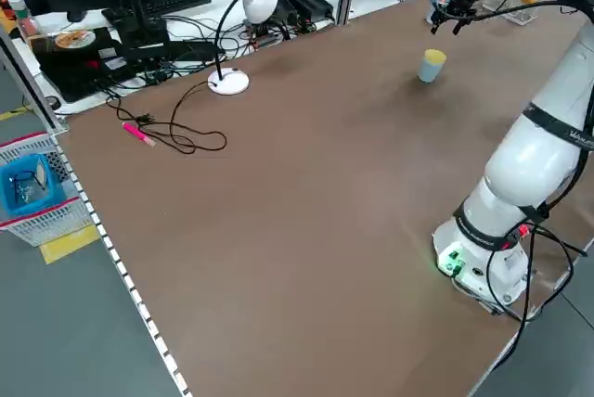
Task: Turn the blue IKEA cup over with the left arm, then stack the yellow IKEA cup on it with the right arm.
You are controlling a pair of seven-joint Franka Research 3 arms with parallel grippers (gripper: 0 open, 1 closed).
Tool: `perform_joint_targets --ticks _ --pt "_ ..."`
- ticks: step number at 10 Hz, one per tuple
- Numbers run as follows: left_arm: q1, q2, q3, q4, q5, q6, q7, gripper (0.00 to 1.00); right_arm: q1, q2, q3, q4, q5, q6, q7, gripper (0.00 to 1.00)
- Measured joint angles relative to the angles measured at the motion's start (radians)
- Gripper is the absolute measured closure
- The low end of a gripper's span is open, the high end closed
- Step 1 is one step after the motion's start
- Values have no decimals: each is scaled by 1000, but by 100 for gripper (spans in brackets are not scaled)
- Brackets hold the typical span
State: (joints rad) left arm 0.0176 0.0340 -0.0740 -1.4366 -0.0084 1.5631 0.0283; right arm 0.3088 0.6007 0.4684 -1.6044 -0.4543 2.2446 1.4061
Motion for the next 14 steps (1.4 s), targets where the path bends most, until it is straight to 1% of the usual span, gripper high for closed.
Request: perform_joint_targets --ticks 4,6,10,11,12,14 --pt "0 0 0 0 0 0 0 1 -151 -70 21 -2 8 -70 -316 0" --pt "0 0 0 0 0 0 0 1 -215 -105 23 -27 16 -90 -467 0" --pt "1 0 2 1 0 0 0 1 -345 -139 22 -47 31 -146 -738 0" --pt "1 0 2 1 0 0 0 1 -382 -157 13 -47 68 -171 -833 0" --pt "1 0 2 1 0 0 0 1 -415 -184 -10 -47 107 -198 -922 0" --pt "1 0 2 1 0 0 -2 1 -456 -246 -80 -46 218 -236 -1040 0"
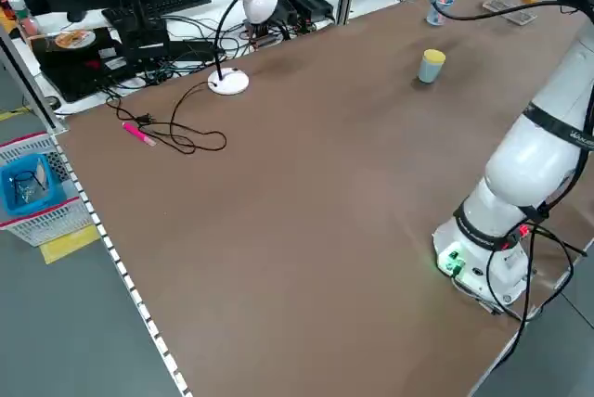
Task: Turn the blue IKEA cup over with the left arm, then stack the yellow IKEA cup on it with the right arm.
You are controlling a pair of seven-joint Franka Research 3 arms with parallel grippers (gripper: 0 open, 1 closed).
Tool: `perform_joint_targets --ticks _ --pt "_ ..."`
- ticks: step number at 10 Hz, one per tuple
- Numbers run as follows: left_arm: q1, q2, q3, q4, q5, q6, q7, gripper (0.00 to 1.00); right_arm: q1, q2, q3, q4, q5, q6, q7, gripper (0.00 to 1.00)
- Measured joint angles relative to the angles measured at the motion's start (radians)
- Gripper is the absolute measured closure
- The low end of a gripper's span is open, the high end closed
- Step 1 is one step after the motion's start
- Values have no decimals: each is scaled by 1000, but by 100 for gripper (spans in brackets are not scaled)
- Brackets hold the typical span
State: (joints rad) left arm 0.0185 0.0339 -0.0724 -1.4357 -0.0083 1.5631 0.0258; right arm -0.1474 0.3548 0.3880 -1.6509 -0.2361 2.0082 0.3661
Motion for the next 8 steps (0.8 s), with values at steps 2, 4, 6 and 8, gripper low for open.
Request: perform_joint_targets --ticks 2,4,6,8 --pt "0 0 0 0 0 0 -5 1 -8 -57 -60 4 80 -50 -50 0" --pt "0 0 2 0 0 -4 -7 1 -7 -129 -118 9 161 -100 -145 0" --pt "1 0 7 0 0 -10 -10 1 -13 -222 -220 11 222 -178 -308 0" --pt "4 0 9 0 0 -16 -14 1 -41 -279 -282 8 233 -219 -437 0"
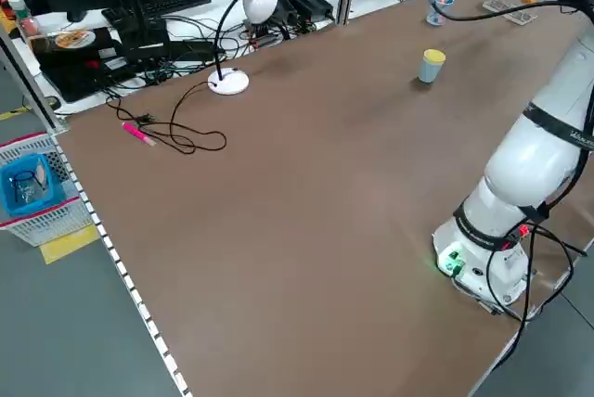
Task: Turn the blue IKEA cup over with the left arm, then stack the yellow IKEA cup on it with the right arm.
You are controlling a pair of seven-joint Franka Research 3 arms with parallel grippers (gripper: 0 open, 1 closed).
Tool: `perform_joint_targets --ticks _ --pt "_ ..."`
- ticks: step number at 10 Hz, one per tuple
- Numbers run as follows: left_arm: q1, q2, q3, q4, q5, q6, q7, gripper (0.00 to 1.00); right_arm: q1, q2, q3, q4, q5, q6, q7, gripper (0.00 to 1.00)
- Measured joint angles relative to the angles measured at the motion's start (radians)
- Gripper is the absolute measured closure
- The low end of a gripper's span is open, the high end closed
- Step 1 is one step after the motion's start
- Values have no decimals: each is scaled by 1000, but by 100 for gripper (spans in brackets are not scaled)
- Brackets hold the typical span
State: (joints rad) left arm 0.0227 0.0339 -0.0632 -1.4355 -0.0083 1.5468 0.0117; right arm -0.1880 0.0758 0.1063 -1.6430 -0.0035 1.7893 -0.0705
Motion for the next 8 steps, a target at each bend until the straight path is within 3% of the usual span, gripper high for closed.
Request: perform_joint_targets --ticks 3,6,8 --pt "2 0 1 0 0 -16 -5 1 -30 -2 -12 -9 0 0 -31 0" --pt "2 0 1 0 0 -57 -7 1 -18 -24 -10 18 -36 -25 95 0" --pt "2 0 1 0 0 -75 -8 1 8 -36 -34 61 -54 -48 151 0"
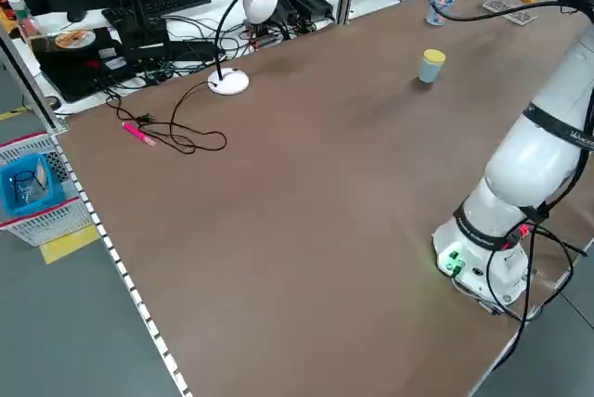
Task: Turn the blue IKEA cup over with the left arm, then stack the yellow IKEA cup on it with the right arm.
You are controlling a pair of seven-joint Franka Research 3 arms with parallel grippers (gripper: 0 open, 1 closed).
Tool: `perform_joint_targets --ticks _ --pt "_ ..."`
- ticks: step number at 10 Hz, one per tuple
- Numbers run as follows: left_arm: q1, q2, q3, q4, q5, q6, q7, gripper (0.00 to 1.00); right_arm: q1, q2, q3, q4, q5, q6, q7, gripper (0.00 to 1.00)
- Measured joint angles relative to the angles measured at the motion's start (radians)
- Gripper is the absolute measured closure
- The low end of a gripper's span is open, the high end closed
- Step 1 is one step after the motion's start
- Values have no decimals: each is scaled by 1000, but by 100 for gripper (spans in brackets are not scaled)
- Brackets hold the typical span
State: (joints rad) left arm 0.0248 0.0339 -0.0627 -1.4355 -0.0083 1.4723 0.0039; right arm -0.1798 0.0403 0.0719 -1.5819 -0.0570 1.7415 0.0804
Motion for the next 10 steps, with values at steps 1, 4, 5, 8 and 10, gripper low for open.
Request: perform_joint_targets --ticks 1,4,5,8,10 --pt "0 0 0 0 0 -3 0 1 9 -2 -16 24 0 -30 10 0" --pt "0 0 0 0 0 -3 -1 1 31 -4 -29 65 0 -85 67 0" --pt "0 0 0 0 0 -3 -1 1 33 -4 -30 65 0 -85 72 0" --pt "0 0 0 0 0 -3 -1 1 33 -4 -31 65 0 -85 73 0" --pt "0 0 0 0 0 -3 -1 1 34 -4 -31 65 0 -85 75 0"
